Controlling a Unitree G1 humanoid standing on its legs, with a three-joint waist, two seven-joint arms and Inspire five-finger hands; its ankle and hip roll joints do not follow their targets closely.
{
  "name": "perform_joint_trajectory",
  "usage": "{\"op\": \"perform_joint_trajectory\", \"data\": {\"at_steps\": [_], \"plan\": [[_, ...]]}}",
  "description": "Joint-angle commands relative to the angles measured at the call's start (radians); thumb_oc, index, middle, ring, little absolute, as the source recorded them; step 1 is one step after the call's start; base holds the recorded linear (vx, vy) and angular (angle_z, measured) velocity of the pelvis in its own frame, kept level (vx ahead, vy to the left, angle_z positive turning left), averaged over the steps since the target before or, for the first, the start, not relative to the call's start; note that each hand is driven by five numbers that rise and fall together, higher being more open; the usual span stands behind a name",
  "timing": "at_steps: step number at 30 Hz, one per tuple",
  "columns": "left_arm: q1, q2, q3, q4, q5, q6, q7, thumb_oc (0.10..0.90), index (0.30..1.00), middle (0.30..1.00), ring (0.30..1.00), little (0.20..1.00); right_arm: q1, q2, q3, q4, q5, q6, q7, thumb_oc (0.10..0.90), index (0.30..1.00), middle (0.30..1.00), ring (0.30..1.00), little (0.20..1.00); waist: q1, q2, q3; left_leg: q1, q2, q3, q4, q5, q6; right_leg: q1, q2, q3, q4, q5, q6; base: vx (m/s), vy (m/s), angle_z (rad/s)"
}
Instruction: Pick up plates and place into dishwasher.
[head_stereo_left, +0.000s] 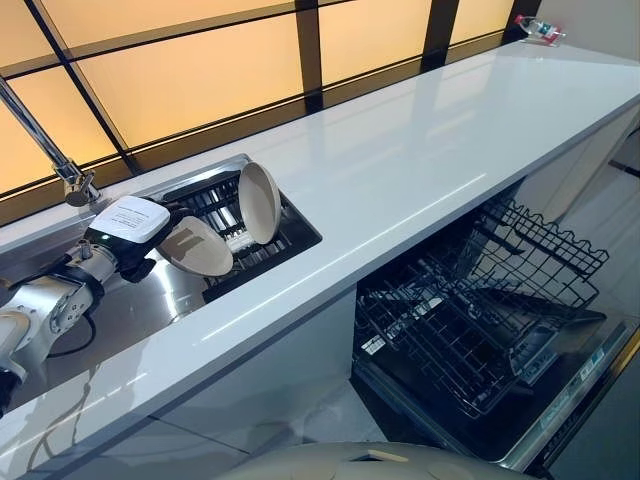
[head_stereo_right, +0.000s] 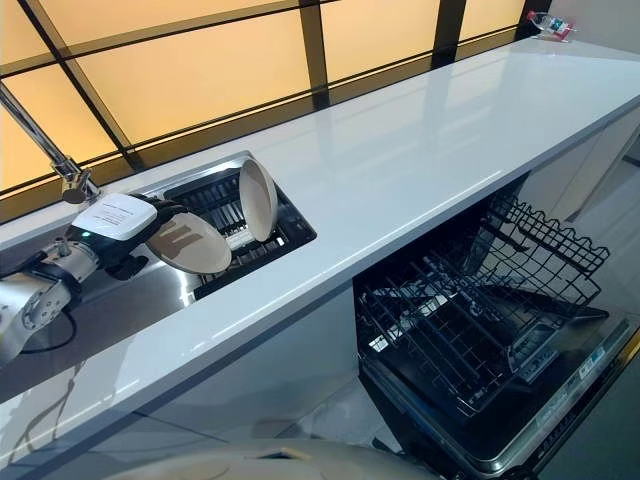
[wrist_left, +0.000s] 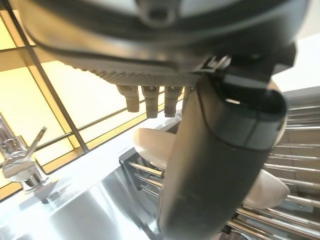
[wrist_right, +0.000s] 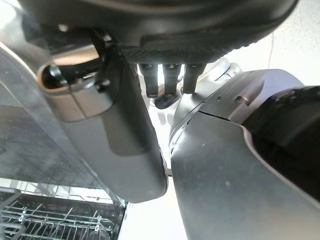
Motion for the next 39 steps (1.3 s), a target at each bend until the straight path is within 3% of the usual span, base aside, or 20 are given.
{"op": "perform_joint_trajectory", "data": {"at_steps": [1, 15, 24, 26, 27, 39], "plan": [[-0.213, 0.054, 0.076, 0.054, 0.054, 0.085, 0.069, 0.800, 0.900, 0.900, 0.900, 0.900, -0.052, 0.019, -0.016, 0.006, -0.013, 0.030, 0.008, 0.800, 0.900, 0.900, 0.900, 0.900, 0.000, 0.011, 0.029, 0.056, -0.099, 0.076, 0.008, -0.139, 0.067, -0.015, 0.039, 0.023, 0.005, 0.012, 0.038, 0.00, 0.000, 0.00], [-0.304, 0.029, -0.054, 0.125, 0.166, 0.130, -0.023, 0.800, 0.900, 0.900, 0.900, 0.900, -0.060, 0.023, -0.010, 0.004, -0.014, 0.034, -0.008, 0.800, 0.900, 0.900, 0.900, 0.900, -0.017, 0.014, 0.034, 0.059, -0.102, 0.087, 0.008, -0.143, 0.072, -0.020, 0.039, 0.038, 0.006, 0.018, 0.043, 0.01, 0.002, 0.00], [-0.329, 0.010, -0.081, 0.162, 0.149, 0.159, 0.073, 0.800, 0.900, 0.900, 0.900, 0.900, -0.061, 0.031, -0.003, -0.014, -0.002, 0.039, -0.025, 0.800, 0.900, 0.900, 0.900, 0.900, -0.024, 0.012, 0.033, 0.060, -0.103, 0.093, 0.008, -0.144, 0.074, -0.021, 0.039, 0.046, 0.008, 0.019, 0.043, 0.02, 0.004, -0.05], [-0.334, -0.004, -0.094, 0.172, 0.146, 0.163, 0.085, 0.517, 0.658, 0.658, 0.658, 0.617, -0.063, 0.033, 0.000, -0.018, 0.001, 0.040, -0.029, 0.800, 0.900, 0.900, 0.900, 0.900, -0.028, 0.011, 0.035, 0.060, -0.103, 0.095, 0.008, -0.144, 0.074, -0.023, 0.039, 0.049, 0.010, 0.020, 0.044, 0.00, 0.000, 0.00], [-0.340, -0.012, -0.103, 0.175, 0.148, 0.164, 0.087, 0.100, 0.300, 0.300, 0.300, 0.200, -0.065, 0.032, 0.002, -0.017, 0.004, 0.040, -0.029, 0.800, 0.900, 0.900, 0.900, 0.900, -0.030, 0.010, 0.036, 0.061, -0.103, 0.096, 0.008, -0.145, 0.075, -0.024, 0.039, 0.051, 0.010, 0.021, 0.044, 0.00, 0.000, 0.00], [-0.366, -0.019, -0.134, 0.194, 0.202, 0.162, 0.074, 0.100, 0.300, 0.300, 0.300, 0.200, -0.063, 0.035, -0.018, -0.026, 0.070, 0.038, -0.046, 0.800, 0.900, 0.900, 0.900, 0.900, -0.040, 0.008, 0.037, 0.065, -0.103, 0.109, 0.008, -0.148, 0.078, -0.028, 0.040, 0.066, 0.010, 0.026, 0.048, 0.00, 0.000, -0.04]]}}
